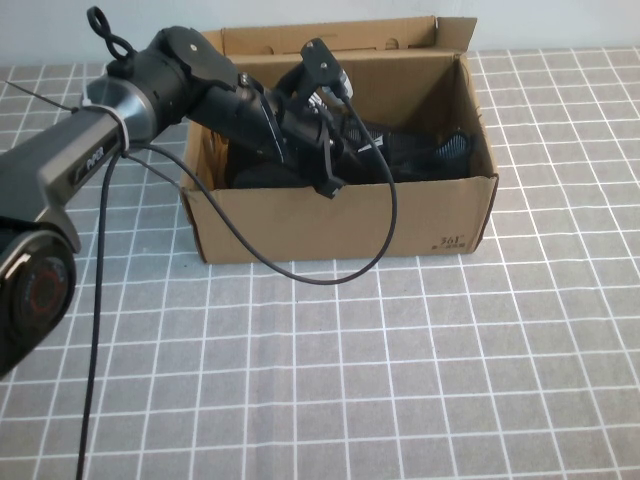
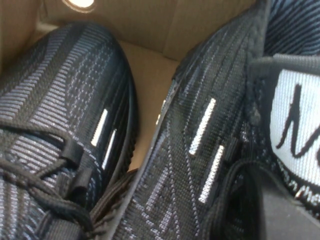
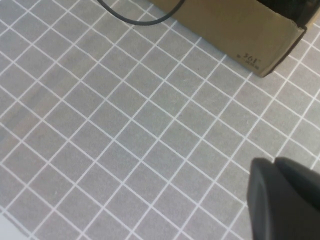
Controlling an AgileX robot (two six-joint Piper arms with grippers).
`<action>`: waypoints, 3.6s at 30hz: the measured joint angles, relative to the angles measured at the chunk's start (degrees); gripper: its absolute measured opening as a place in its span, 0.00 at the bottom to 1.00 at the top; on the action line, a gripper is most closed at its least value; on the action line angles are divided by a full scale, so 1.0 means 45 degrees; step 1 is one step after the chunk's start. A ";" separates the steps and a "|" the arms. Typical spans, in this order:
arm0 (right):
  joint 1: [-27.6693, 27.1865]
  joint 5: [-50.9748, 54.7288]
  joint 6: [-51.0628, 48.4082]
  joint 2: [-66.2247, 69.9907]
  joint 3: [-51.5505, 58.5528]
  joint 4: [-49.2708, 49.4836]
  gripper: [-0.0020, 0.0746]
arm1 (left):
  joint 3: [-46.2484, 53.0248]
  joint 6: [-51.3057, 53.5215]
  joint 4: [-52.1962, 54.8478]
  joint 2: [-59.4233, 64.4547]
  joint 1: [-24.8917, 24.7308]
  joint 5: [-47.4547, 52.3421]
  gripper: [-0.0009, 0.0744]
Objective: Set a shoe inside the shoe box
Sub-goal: Place the shoe in the shoe box
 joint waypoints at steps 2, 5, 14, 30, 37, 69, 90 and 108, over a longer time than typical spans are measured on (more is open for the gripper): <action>0.0000 0.0000 -0.0051 0.0000 0.0000 0.0000 0.01 | 0.0000 -0.0009 0.0000 0.0000 0.0000 0.0000 0.07; 0.0000 0.0000 -0.0183 0.0000 0.0000 0.0028 0.01 | 0.0000 -0.0101 -0.0048 0.0000 0.0000 0.0029 0.18; 0.0000 -0.0034 -0.0302 0.0029 0.0000 0.0083 0.01 | 0.0000 -0.0996 -0.0004 -0.1270 0.0000 -0.0436 0.68; 0.0000 -0.0213 -0.0333 0.0080 0.0000 0.0135 0.01 | -0.0058 -1.1924 0.7399 -0.2061 0.0098 -0.3599 0.53; 0.0000 -0.0289 -0.0560 0.0422 0.0000 0.0167 0.01 | -0.0058 -1.2951 0.9298 -0.1230 0.0119 -0.4108 0.50; 0.0000 -0.0651 -0.1296 0.0909 0.0000 0.0607 0.01 | -0.0058 -1.5824 1.0236 -0.1948 0.0119 -0.3125 0.49; 0.0000 -0.0671 -0.1603 0.1246 0.0000 0.0772 0.01 | -0.0058 -1.6572 1.1075 -0.0881 0.0119 -0.4133 0.49; 0.0000 -0.0628 -0.1960 0.1246 0.0000 0.1092 0.01 | -0.0081 -1.6228 1.1089 -0.0423 0.0119 -0.5595 0.03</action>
